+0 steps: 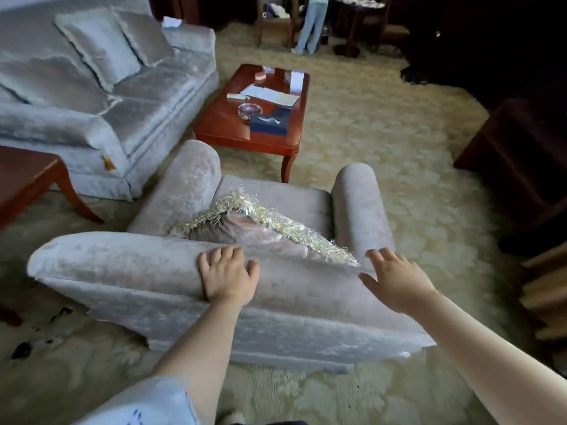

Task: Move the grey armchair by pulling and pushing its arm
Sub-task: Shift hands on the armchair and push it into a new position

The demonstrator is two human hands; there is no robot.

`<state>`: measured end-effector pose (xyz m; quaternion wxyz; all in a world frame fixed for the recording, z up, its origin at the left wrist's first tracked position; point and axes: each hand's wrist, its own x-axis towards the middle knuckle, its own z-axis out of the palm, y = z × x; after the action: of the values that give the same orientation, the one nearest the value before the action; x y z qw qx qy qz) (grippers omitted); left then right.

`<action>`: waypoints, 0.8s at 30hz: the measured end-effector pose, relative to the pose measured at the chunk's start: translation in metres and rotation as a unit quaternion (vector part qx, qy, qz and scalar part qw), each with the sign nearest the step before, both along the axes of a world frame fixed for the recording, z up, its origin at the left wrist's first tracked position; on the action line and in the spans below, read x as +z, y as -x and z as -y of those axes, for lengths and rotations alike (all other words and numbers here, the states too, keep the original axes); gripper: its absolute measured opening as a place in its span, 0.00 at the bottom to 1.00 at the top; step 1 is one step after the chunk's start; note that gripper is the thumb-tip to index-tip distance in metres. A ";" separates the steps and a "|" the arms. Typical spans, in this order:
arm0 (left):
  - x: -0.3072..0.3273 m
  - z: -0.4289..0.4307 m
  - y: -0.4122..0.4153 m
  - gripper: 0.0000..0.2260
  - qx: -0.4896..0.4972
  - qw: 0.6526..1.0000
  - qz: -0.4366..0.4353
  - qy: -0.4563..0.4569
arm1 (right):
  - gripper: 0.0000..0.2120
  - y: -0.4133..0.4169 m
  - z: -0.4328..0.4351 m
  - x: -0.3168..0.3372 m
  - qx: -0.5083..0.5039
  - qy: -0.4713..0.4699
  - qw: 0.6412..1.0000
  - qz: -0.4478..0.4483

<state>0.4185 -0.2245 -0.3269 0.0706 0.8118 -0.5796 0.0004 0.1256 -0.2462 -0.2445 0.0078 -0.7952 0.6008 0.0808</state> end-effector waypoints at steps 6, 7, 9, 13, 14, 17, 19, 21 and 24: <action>-0.001 0.006 0.003 0.21 0.017 0.999 0.035 0.012 | 0.20 -0.008 0.065 -0.008 0.107 -0.029 0.993 0.038; -0.001 0.006 0.002 0.22 0.016 0.999 0.038 0.013 | 0.21 -0.012 0.077 -0.010 0.121 -0.033 0.991 0.046; -0.003 0.005 0.002 0.25 0.020 0.999 0.046 -0.011 | 0.22 -0.018 0.098 -0.016 0.166 -0.042 0.984 0.041; -0.002 0.006 0.007 0.27 0.040 0.997 0.057 -0.013 | 0.24 -0.004 0.131 -0.020 0.257 -0.064 0.964 0.034; 0.001 0.007 0.010 0.27 0.045 0.997 0.060 -0.002 | 0.24 0.007 0.138 -0.020 0.279 -0.062 0.957 0.043; 0.011 0.010 0.020 0.30 0.068 0.991 0.104 -0.050 | 0.24 0.046 0.169 -0.014 0.308 -0.043 0.948 0.065; 0.016 0.011 0.033 0.32 0.113 0.982 0.123 -0.089 | 0.24 0.068 0.190 -0.012 0.289 -0.050 0.953 0.073; 0.018 0.013 0.048 0.30 0.185 0.974 0.110 -0.075 | 0.23 0.078 0.208 -0.012 0.281 -0.057 0.956 0.065; 0.020 0.020 0.079 0.31 0.384 0.918 0.000 -0.102 | 0.23 0.075 0.225 -0.010 0.310 -0.042 0.949 0.046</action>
<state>0.3399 -0.2445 -0.3069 -0.0180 0.9746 -0.2207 -0.0322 0.0508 -0.4717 -0.2545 0.0433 -0.9441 0.3197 0.0681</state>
